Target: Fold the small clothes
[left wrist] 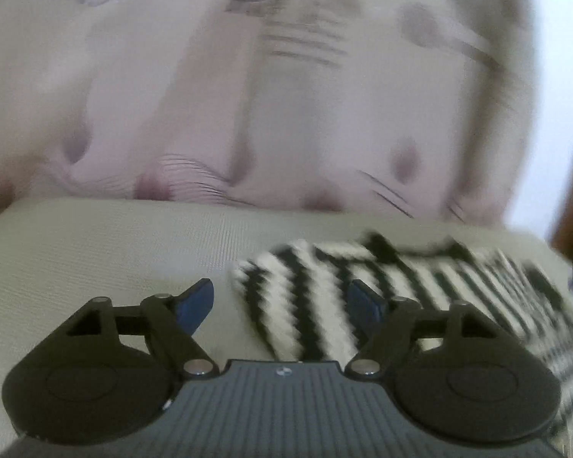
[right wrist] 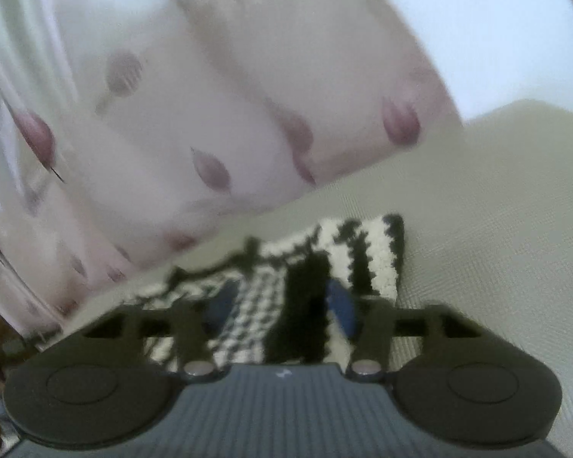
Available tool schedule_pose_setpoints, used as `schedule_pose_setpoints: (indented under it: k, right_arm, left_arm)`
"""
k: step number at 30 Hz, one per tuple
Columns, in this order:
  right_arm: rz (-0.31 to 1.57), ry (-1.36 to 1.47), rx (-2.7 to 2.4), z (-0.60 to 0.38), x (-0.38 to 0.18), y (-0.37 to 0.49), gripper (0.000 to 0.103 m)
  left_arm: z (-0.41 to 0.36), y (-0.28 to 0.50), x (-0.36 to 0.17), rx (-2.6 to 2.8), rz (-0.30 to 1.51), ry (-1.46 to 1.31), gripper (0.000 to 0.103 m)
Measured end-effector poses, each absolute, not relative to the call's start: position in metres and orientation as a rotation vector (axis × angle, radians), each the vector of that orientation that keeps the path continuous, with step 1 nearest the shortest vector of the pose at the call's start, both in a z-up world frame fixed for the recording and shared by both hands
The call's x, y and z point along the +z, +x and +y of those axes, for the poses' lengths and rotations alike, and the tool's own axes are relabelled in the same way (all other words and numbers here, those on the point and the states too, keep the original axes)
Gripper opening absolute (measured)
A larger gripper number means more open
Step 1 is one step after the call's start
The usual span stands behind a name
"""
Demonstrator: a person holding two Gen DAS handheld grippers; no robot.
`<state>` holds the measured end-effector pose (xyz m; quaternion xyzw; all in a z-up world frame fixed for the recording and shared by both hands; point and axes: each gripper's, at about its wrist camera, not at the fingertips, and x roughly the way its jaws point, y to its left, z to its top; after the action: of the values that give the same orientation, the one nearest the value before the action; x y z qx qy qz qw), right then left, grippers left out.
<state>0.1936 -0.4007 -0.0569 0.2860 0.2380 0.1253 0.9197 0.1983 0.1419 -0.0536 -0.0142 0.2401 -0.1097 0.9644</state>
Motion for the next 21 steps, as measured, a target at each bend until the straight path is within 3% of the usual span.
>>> schedule_pose_setpoints:
  k: [1,4,6,7,10,16,18,19,20,21]
  right_arm:
    - [0.474,0.59,0.26,-0.403,-0.054,0.178,0.077]
    - [0.474,0.559,0.271,-0.404,-0.051,0.14,0.077]
    - [0.483,0.549,0.269,-0.405,-0.053,0.115,0.077]
    - [0.485,0.551,0.267,-0.406,-0.054,0.106,0.077]
    - [0.487,0.562,0.256,-0.41,-0.053,0.081,0.077]
    - [0.474,0.574,0.24,-0.413,-0.056,0.044,0.077]
    - [0.489,0.593,0.231,-0.415,-0.062,0.037,0.077]
    - [0.497,0.606,0.222,-0.416,-0.064,0.035,0.077]
    - [0.5,0.619,0.21,-0.418,-0.065,0.032,0.077]
    - [0.497,0.629,0.205,-0.42,-0.065,0.029,0.077]
  left_arm:
    - [0.134,0.188,-0.056,-0.25,0.496,0.028,0.076]
    - [0.113,0.169,-0.076,-0.288,0.527,0.186,0.069]
    - [0.107,0.166,-0.091,-0.274,0.554,0.243,0.052]
    - [0.105,0.166,-0.097,-0.263,0.565,0.251,0.037]
    - [0.112,0.164,-0.096,-0.192,0.559,0.191,0.021]
    - [0.133,0.161,-0.097,-0.105,0.6,0.033,0.021]
    - [0.128,0.161,-0.094,-0.135,0.596,0.054,0.03]
    - [0.126,0.159,-0.094,-0.144,0.597,0.066,0.042]
    - [0.124,0.156,-0.095,-0.132,0.594,0.083,0.063]
    - [0.124,0.152,-0.094,-0.112,0.586,0.093,0.072]
